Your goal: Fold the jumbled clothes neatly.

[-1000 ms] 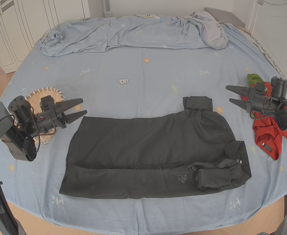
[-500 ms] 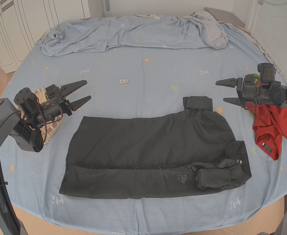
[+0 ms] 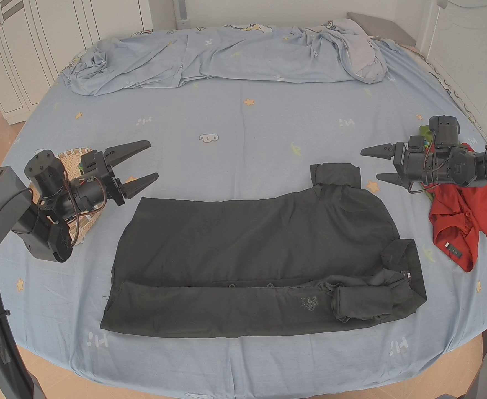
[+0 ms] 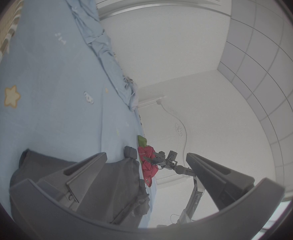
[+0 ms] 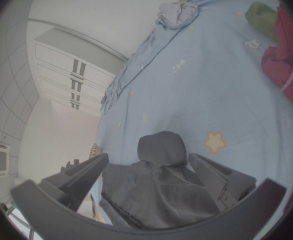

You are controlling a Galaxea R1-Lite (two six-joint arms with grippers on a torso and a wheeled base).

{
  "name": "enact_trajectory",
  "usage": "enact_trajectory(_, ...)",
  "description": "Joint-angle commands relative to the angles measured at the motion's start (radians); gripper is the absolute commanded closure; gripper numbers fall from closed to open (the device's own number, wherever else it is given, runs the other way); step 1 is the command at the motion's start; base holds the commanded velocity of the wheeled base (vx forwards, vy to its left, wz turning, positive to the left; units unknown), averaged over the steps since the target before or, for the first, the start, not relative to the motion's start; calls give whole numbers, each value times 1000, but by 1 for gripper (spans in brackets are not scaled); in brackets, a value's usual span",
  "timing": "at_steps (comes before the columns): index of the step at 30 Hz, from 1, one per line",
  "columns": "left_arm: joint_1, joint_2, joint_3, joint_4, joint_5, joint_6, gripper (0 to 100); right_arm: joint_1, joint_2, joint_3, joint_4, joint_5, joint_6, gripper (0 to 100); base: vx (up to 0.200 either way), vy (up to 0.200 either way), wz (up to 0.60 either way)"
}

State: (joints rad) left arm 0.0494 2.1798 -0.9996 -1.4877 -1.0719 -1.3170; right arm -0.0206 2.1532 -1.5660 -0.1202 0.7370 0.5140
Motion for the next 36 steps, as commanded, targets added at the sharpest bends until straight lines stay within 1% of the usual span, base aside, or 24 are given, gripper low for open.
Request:
enact_trajectory(1, -86, -173, 144, 4, -2, -18, 0, 1, -26, 3, -1, 12, 20, 0, 0, 0, 0)
enact_trajectory(4, -111, -319, 230, 10, 21, -57, 0, 1, -39, 7, -1, 30, 29, 0, 0, 0, 0)
enact_trajectory(5, -120, -357, 246, 18, 35, -97, 0, 1, -42, 11, -1, 30, 29, 0, 0, 0, 0)
enact_trajectory(8, -120, -485, 283, 104, 40, -277, 0, 1, -50, 14, -1, 32, 31, 0, 0, 0, 0)
enact_trajectory(10, -120, -540, 303, 178, 38, -340, 0, 2, -53, 14, -1, 32, 31, 0, 0, 0, 0)
enact_trajectory(12, -118, -566, 315, 264, 40, -344, 0, 5, -58, 14, -1, 32, 31, 0, 0, 0, 0)
enact_trajectory(14, -117, -568, 346, 306, 44, -320, 0, 7, -59, 15, -1, 32, 31, 0, 0, 0, 0)
enact_trajectory(15, -117, -565, 369, 308, 50, -286, 0, 7, -59, 17, -1, 32, 31, 0, 0, 0, 0)
enact_trajectory(16, -115, -558, 400, 308, 78, -209, 0, 10, -62, 18, -1, 32, 31, 0, 0, 0, 0)
enact_trajectory(17, -117, -555, 418, 308, 122, -149, 0, 11, -64, 18, -1, 32, 31, 0, 0, 0, 0)
enact_trajectory(18, -121, -548, 438, 306, 185, -85, 0, 13, -65, 20, -1, 32, 31, 0, 0, 0, 0)
enact_trajectory(19, -134, -531, 464, 305, 322, 25, 0, 13, -65, 21, -1, 32, 31, 0, 0, 0, 0)
enact_trajectory(20, -143, -525, 478, 305, 388, 78, 0, 13, -67, 21, -1, 32, 31, 0, 0, 0, 0)
enact_trajectory(21, -160, -518, 492, 303, 426, 113, 0, 13, -67, 23, -1, 32, 31, 0, 0, 0, 0)
enact_trajectory(23, -186, -517, 526, 293, 460, 156, 0, 13, -67, 23, -1, 32, 31, 0, 0, 0, 0)
enact_trajectory(24, -187, -515, 539, 282, 460, 179, 0, 13, -67, 23, -1, 32, 29, 0, 0, 0, 0)
enact_trajectory(26, -184, -506, 556, 270, 461, 283, 0, 13, -67, 23, -1, 32, 29, 0, 0, 0, 0)
enact_trajectory(27, -184, -486, 559, 270, 472, 375, 0, 13, -67, 23, -3, 32, 29, 0, 0, 0, 0)
enact_trajectory(28, -184, -479, 559, 270, 477, 403, 0, 13, -67, 23, -3, 32, 31, 0, 0, 0, 0)
enact_trajectory(29, -186, -433, 558, 271, 532, 535, 0, 13, -67, 23, -3, 32, 29, 0, 0, 0, 0)
enact_trajectory(30, -187, -402, 552, 270, 586, 596, 0, 13, -67, 23, -1, 32, 29, 0, 0, 0, 0)
enact_trajectory(32, -187, -330, 530, 260, 647, 685, 0, 13, -67, 23, -1, 32, 29, 0, 0, 0, 0)
enact_trajectory(34, -184, -275, 487, 277, 656, 723, 0, 13, -67, 24, -1, 32, 26, 0, 0, 0, 0)
enact_trajectory(36, -175, -216, 412, 299, 653, 728, 0, 13, -67, 26, -1, 30, 21, 0, 0, 0, 0)
